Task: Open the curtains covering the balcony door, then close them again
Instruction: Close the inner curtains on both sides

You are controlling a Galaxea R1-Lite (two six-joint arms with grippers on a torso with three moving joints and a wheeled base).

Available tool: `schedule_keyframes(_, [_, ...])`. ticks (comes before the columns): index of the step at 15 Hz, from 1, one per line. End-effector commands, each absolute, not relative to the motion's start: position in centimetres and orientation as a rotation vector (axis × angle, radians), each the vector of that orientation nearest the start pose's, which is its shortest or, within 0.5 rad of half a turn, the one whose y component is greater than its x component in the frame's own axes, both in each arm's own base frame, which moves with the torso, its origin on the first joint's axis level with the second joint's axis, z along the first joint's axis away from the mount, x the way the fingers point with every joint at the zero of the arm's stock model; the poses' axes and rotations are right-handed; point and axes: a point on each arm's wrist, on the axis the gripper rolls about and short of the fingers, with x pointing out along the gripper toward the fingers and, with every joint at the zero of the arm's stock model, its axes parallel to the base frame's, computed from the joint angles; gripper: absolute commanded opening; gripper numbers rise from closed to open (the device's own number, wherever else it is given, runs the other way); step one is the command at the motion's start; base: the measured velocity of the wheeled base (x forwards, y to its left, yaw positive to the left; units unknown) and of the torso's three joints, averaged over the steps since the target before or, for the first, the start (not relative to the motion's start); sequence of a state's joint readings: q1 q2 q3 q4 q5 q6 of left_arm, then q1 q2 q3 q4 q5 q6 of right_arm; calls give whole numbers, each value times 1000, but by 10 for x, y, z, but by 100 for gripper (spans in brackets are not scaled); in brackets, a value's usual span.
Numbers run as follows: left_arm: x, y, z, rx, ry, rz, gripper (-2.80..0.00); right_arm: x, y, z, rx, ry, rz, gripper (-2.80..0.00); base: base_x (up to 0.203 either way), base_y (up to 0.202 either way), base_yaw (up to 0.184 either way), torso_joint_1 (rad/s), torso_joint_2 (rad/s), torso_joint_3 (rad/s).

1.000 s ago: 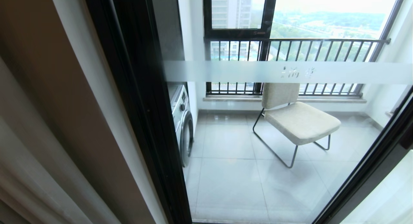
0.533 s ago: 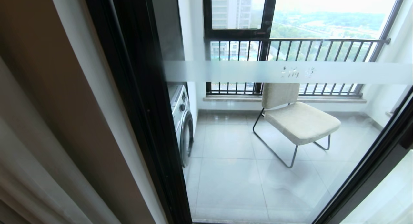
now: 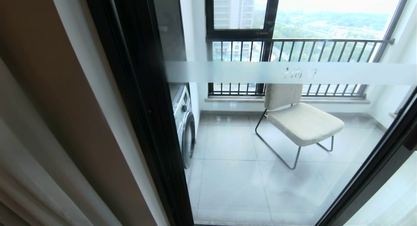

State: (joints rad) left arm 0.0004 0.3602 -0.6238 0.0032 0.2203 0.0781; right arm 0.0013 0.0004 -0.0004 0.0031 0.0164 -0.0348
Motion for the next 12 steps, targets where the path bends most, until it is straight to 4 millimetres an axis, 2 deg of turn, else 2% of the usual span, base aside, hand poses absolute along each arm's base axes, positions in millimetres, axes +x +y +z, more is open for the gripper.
schedule_keyframes(1, [-8,7,292,87,-220,310,-280,-23,0,75,-37,3,18,-280,0,0,0,0,0,0])
schedule_keyframes(7, [46,13,360,108,-173,628,-280,-23,0,75,-37,3,18,-280,0,0,0,0,0,0])
schedule_keyframes(10, [76,19,373,104,-126,793,-280,-23,0,75,-37,3,18,-280,0,0,0,0,0,0])
schedule_keyframes(12, [83,23,372,105,-110,837,-280,-23,0,75,-35,3,18,-280,0,0,0,0,0,0])
